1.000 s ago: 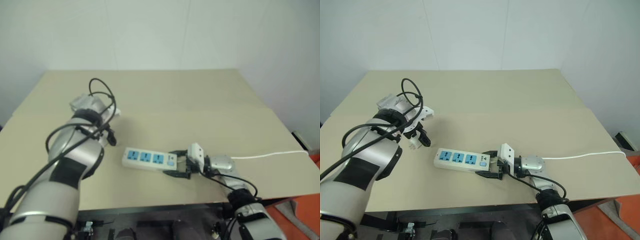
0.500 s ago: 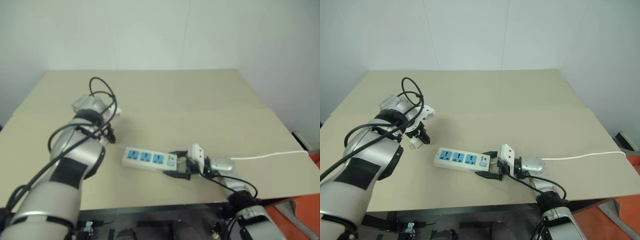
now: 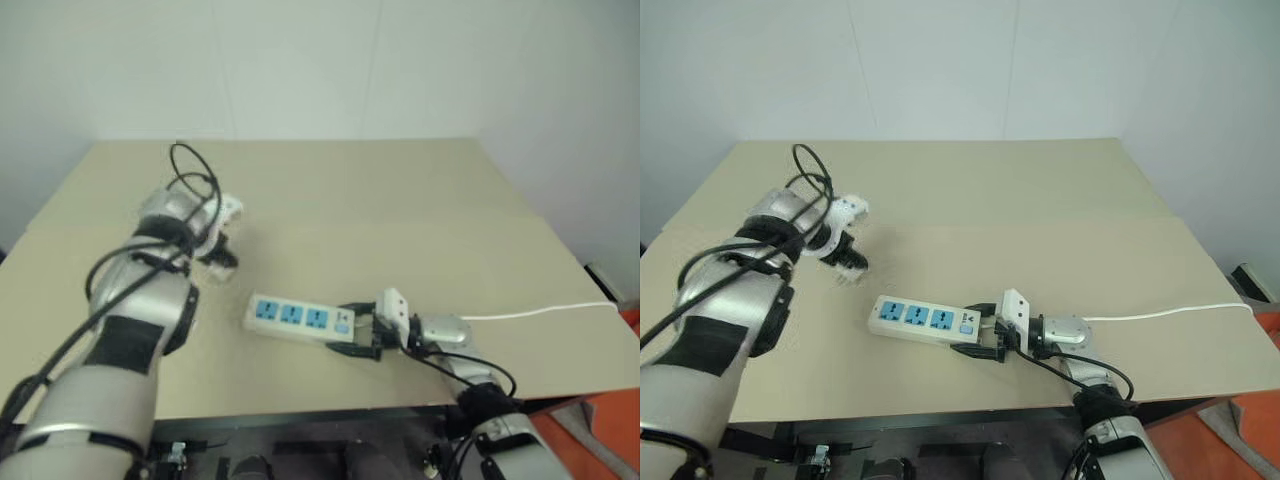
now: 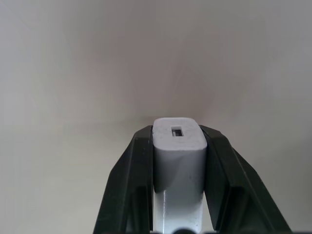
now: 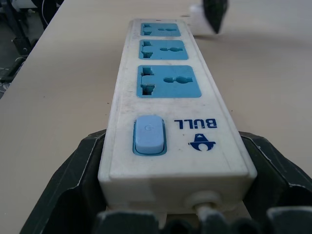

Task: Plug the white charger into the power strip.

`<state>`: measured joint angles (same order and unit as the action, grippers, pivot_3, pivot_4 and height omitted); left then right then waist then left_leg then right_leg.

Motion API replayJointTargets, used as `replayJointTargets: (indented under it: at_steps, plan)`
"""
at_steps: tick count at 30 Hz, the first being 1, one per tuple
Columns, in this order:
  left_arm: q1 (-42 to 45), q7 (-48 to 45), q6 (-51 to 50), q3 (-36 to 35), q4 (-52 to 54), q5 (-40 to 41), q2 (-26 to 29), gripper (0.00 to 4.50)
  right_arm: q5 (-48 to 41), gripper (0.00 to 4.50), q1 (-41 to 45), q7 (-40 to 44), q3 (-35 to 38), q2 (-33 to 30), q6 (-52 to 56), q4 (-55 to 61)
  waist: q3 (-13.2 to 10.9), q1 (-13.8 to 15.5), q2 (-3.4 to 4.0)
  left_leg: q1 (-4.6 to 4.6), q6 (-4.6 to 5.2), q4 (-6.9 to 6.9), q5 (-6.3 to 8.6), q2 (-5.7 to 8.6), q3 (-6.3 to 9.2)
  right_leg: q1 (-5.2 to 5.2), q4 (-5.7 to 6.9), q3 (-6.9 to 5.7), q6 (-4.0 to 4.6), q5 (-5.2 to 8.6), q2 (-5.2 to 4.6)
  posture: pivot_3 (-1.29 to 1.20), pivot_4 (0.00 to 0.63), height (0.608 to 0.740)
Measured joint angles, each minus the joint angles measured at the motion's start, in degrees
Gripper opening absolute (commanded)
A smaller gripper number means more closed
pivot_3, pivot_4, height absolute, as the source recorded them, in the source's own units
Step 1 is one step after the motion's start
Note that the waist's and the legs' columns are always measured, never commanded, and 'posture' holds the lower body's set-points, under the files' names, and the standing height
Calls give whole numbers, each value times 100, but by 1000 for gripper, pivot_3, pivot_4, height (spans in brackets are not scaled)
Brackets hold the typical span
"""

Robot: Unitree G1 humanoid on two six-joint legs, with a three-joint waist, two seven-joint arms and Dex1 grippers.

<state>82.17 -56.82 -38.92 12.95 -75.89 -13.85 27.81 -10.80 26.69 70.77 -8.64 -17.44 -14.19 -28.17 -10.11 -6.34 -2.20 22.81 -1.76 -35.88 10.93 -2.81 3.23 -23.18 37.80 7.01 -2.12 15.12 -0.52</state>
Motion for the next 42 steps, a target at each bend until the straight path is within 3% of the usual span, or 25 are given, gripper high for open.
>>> replayJointTargets:
  at_steps: [4,8,17,21,29,42]
  plan:
    - [10,466,1022,-1143,525,866,198,1016,-9,3419,-4,38,-3,-24,30,0,0,32,0,-4,0,-1,0,2,-4,2,6,0,1,-1,-7,0,150,740]
    - [-540,514,1626,-1707,1392,1445,174,1016,-4,3419,64,59,-26,-16,37,-91,3,46,4,-29,-1,0,0,2,-10,9,28,5,2,-2,-6,0,150,740]
    - [-2296,-1037,1233,-2228,4066,3209,-68,1016,-1,3419,166,166,-63,-4,20,-252,4,38,3,-34,-4,-3,-3,-1,-8,17,30,5,25,-15,-3,0,150,740]
    - [-3135,-1688,1533,-2189,5273,3692,-163,1016,25,3419,194,162,-84,18,16,-309,9,22,10,-63,-4,0,-2,-1,-10,47,25,6,25,-15,-3,0,150,740]
    - [-4138,-3211,2154,-1697,5969,4118,-81,1016,50,3419,227,167,-104,27,14,-390,9,20,10,-90,-4,-8,-2,-1,-8,81,19,4,4,-3,-2,0,150,740]
    - [-4535,-3413,2876,-1142,5920,4083,-470,1016,49,3419,227,169,-113,39,18,-382,9,0,10,-87,-3,-7,-2,-1,-7,81,15,5,4,-2,-2,0,150,740]
